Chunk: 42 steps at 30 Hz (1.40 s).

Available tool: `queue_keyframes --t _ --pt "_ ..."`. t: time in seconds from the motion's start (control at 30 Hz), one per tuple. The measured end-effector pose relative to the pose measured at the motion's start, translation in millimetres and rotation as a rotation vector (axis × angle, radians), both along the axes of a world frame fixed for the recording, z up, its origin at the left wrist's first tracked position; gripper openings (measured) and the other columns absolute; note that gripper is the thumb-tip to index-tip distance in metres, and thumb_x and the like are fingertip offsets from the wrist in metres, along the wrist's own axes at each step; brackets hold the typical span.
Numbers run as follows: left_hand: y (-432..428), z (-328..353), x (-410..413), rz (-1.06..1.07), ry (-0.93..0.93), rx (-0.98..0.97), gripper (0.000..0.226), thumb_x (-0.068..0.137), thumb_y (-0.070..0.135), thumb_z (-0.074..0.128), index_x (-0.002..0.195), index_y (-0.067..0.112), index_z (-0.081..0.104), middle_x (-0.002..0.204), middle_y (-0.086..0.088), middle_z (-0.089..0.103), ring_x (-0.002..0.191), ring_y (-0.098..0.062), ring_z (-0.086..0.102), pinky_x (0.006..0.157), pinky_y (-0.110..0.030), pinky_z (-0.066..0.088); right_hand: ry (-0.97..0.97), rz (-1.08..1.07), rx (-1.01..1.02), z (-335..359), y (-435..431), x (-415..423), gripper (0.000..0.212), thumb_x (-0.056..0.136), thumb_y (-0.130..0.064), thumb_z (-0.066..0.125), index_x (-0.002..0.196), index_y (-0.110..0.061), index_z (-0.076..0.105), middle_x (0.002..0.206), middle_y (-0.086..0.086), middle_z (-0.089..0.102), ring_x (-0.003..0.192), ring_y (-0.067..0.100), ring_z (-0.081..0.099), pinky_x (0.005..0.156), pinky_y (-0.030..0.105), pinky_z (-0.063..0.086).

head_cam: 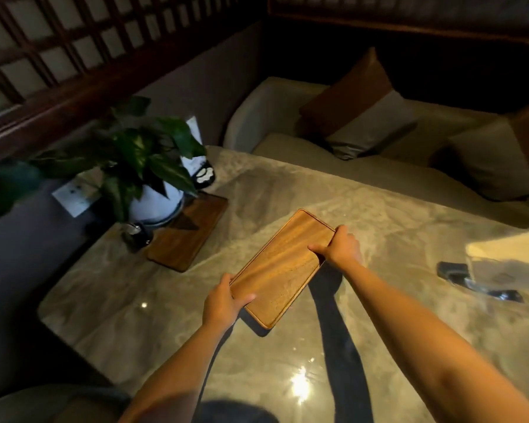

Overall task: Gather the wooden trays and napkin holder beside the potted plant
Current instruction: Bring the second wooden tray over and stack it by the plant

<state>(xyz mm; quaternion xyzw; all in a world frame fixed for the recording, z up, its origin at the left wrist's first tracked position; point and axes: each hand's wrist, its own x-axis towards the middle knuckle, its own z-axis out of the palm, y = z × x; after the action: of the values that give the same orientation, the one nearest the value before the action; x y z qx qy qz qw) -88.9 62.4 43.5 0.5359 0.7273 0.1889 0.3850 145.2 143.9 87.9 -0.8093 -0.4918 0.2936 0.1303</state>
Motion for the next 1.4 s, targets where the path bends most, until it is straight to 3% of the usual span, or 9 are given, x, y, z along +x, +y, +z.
queue_keyframes --t 0.43,0.67,0.8,1.17,1.4 --pt "37 -39 -76 0.216 0.040 -0.130 0.069 0.075 0.041 0.070 0.129 0.011 0.040 0.131 -0.012 0.054 0.119 -0.029 0.053 0.100 -0.040 0.045 0.036 0.201 -0.125 -57 99 -106 0.071 0.070 -0.040 0.079 0.119 -0.004 0.041 0.127 0.021 0.054 0.119 0.037 0.050 0.095 0.045 0.046" --pt "52 -49 -78 0.326 0.032 -0.052 0.067 0.075 0.032 0.073 0.125 0.006 0.037 0.127 -0.017 0.051 0.111 -0.031 0.055 0.086 -0.033 0.047 0.011 0.252 -0.178 -75 134 -124 0.074 0.069 -0.044 0.078 0.119 -0.005 0.040 0.127 0.021 0.055 0.119 0.038 0.050 0.091 0.044 0.046" --pt "58 -53 -77 0.327 0.015 -0.067 0.067 0.077 0.034 0.070 0.125 0.005 0.034 0.126 -0.019 0.051 0.113 -0.032 0.055 0.089 -0.036 0.047 -0.033 0.290 -0.197 -80 146 -128 0.073 0.070 -0.047 0.076 0.119 -0.006 0.040 0.125 0.021 0.056 0.118 0.038 0.051 0.091 0.045 0.045" --pt "62 -51 -68 0.393 0.094 -0.066 0.061 0.079 0.034 0.067 0.121 0.003 0.036 0.120 -0.022 0.056 0.106 -0.035 0.058 0.074 -0.033 0.047 -0.064 0.364 -0.186 -81 154 -132 0.074 0.077 -0.045 0.070 0.130 -0.005 0.036 0.137 0.024 0.042 0.129 0.040 0.037 0.105 0.048 0.036" --pt "60 -43 -61 0.421 0.097 -0.035 0.055 0.086 0.032 0.059 0.126 0.000 0.038 0.125 -0.024 0.049 0.103 -0.037 0.057 0.078 -0.039 0.049 -0.056 0.411 -0.125 -75 136 -128 0.068 0.087 -0.049 0.054 0.138 -0.010 0.030 0.139 0.022 0.037 0.131 0.039 0.033 0.106 0.047 0.034"
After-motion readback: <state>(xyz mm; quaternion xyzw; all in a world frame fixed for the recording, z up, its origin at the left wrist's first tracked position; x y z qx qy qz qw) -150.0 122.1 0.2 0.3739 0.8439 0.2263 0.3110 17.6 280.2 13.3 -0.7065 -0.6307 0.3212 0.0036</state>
